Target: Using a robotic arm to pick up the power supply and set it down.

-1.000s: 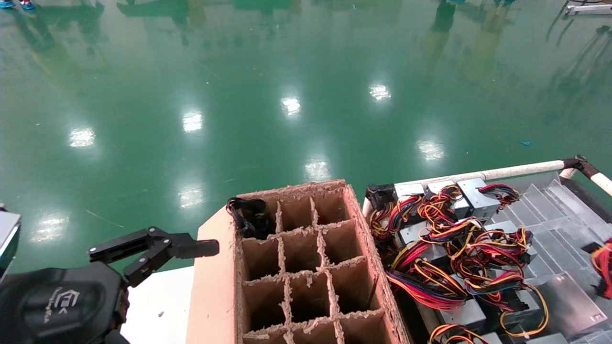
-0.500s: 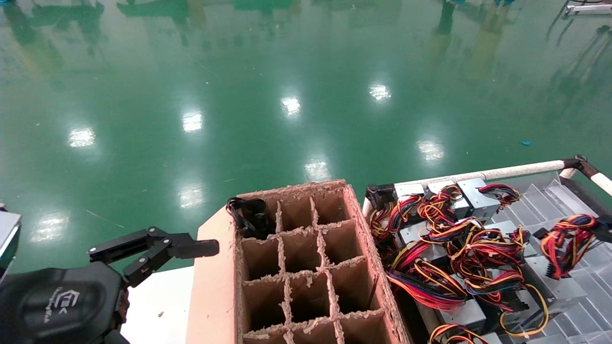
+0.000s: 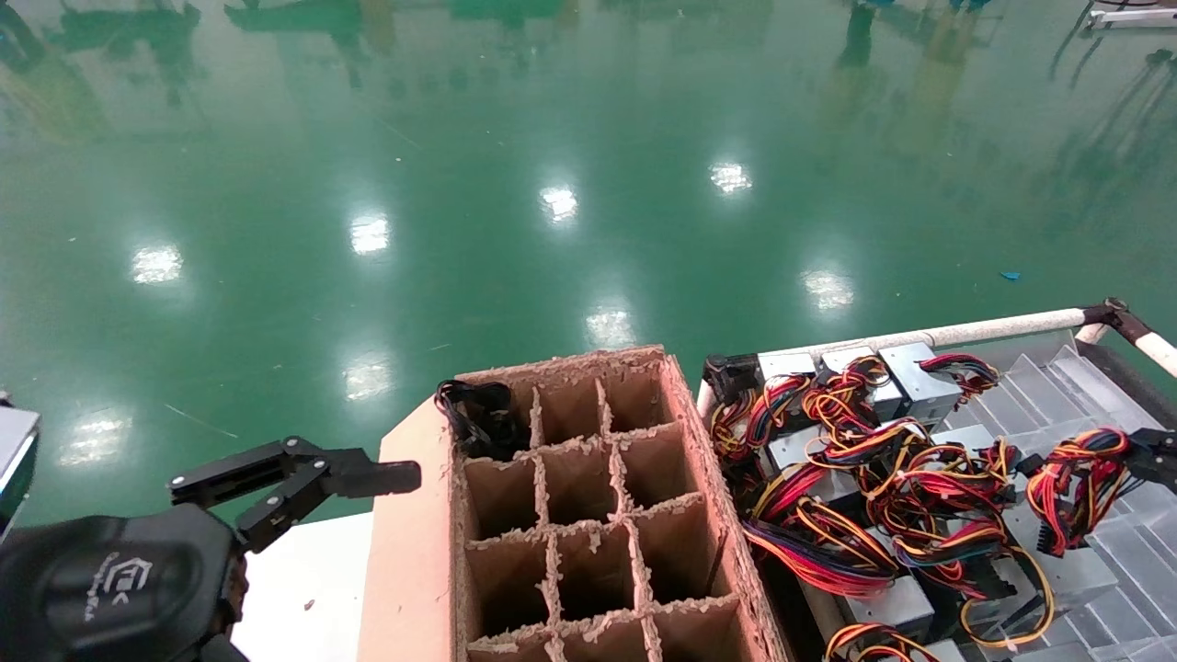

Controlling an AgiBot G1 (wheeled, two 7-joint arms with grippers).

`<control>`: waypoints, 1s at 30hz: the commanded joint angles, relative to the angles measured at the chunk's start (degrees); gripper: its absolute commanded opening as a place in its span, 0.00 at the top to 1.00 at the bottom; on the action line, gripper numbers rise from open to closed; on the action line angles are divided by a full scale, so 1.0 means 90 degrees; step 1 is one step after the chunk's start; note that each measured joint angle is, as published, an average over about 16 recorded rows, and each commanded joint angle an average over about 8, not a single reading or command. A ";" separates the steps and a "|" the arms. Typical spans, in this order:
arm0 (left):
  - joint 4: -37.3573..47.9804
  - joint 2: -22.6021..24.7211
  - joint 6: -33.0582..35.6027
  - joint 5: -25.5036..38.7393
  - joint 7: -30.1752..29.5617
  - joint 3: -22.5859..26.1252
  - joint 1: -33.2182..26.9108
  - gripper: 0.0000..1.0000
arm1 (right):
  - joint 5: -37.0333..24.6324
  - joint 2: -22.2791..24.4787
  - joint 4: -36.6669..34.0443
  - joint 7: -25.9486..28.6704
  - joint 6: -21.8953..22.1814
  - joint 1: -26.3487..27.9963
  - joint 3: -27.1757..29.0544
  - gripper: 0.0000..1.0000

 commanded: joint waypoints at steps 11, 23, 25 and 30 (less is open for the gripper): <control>0.0002 -0.0001 -0.0002 -0.0001 0.0000 0.0000 0.0001 0.00 | -0.0086 -0.0001 -0.0097 0.0116 -0.0069 0.0083 -0.0064 0.00; 0.0002 -0.0001 -0.0002 -0.0001 0.0001 0.0000 0.0001 0.00 | -0.0086 0.0007 -0.0063 0.0090 -0.0058 0.0076 -0.0059 0.00; 0.0002 -0.0001 -0.0002 -0.0001 0.0001 0.0000 0.0001 0.00 | -0.0086 0.0008 -0.0058 0.0087 -0.0056 0.0075 -0.0059 0.00; 0.0002 -0.0001 -0.0001 -0.0001 0.0001 0.0000 0.0001 0.00 | -0.0086 0.0011 -0.0053 0.0084 -0.0053 0.0072 -0.0057 0.00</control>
